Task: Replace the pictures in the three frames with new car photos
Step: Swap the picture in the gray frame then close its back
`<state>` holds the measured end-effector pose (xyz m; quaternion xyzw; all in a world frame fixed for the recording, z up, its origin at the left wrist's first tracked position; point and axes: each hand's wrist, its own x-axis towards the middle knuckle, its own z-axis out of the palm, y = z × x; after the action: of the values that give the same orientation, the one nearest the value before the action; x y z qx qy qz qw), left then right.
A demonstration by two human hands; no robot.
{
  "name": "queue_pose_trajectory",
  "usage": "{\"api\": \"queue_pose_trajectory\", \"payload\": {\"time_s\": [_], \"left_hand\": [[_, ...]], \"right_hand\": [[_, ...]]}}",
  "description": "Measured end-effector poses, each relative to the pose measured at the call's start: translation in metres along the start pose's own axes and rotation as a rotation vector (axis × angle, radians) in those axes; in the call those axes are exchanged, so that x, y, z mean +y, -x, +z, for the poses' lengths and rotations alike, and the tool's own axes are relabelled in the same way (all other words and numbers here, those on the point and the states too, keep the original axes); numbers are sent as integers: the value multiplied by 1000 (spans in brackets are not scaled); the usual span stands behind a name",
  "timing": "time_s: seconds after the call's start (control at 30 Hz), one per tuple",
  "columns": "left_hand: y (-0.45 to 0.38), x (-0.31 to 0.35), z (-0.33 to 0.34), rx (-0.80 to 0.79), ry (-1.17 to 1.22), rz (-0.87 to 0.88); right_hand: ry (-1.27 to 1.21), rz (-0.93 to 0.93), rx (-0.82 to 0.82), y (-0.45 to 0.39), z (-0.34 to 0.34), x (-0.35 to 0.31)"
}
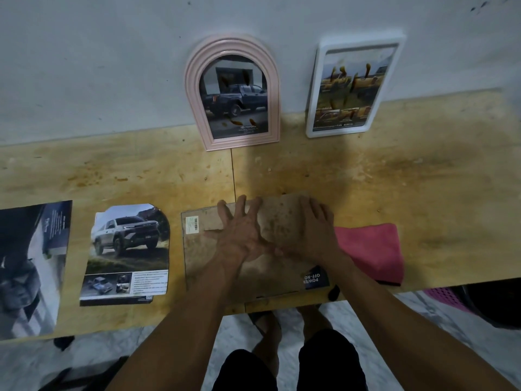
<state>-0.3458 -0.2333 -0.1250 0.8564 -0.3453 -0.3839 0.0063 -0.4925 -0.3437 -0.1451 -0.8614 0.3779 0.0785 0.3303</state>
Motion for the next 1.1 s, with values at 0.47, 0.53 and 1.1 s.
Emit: {"api": "queue_pose_trajectory", "payload": {"time_s": [0.47,0.53,1.1], "left_hand": [[8,-3,0,-30,-40,20],[5,-1,2,-44,-54,38],[-2,4,16,-95,-242,209]], "right_hand": [[-184,43,-74,15,-14,19],[-264,92,32,22,-13,25],[-216,64,-15,27,-13,9]]}}
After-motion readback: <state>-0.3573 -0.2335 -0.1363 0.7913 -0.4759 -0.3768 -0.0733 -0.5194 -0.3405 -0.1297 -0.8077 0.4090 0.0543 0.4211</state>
